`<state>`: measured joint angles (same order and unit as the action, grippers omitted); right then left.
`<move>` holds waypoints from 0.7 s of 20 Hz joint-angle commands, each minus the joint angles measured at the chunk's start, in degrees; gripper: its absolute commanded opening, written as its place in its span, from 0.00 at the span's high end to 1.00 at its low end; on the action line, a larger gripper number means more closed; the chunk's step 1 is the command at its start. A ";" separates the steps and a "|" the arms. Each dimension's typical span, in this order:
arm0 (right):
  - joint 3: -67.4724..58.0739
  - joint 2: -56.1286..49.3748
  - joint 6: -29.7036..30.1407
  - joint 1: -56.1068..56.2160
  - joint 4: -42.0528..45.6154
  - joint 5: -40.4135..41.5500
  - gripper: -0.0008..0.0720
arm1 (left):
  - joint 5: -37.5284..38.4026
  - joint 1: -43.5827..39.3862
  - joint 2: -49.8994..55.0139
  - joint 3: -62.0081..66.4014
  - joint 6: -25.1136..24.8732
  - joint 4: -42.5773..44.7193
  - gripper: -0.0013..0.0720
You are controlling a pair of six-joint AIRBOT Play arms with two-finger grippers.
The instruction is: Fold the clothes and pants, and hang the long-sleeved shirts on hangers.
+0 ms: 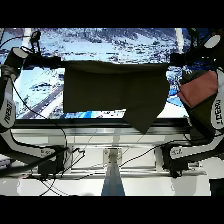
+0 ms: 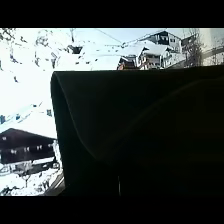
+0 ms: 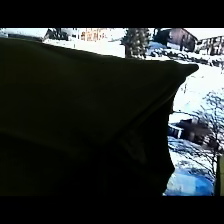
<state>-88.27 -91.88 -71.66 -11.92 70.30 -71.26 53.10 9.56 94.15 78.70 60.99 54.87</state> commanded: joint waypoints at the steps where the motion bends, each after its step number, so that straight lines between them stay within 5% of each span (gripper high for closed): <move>1: -0.74 0.90 1.66 -1.81 4.33 -7.72 0.98 | 3.87 1.09 -0.28 0.02 1.84 1.53 0.97; 7: 6.01 0.52 0.13 -4.11 4.28 -11.54 0.97 | 8.87 -3.06 3.08 -0.02 1.79 1.75 0.97; 8: 7.30 0.52 0.15 -4.09 4.31 -11.45 0.89 | 8.76 -3.52 3.72 -0.02 1.79 1.75 0.96; 9: 7.69 0.52 0.17 -4.11 4.87 -11.58 0.54 | 8.68 -3.78 3.93 -0.02 1.79 1.77 0.75; 10: 7.67 0.59 0.17 -4.17 6.01 -11.91 0.15 | 8.94 -3.76 3.78 0.02 1.79 1.70 0.31; 11: 7.67 0.85 0.17 -4.17 7.69 -12.72 0.06 | 9.77 -3.45 3.37 0.04 1.79 1.81 0.00; 14: 7.72 2.67 -1.33 -4.57 10.95 -14.27 0.07 | 14.40 -1.22 0.76 0.04 1.79 1.79 0.06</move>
<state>-81.06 -90.41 -71.70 -16.16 78.35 -83.72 63.72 7.16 96.36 78.70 62.83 56.66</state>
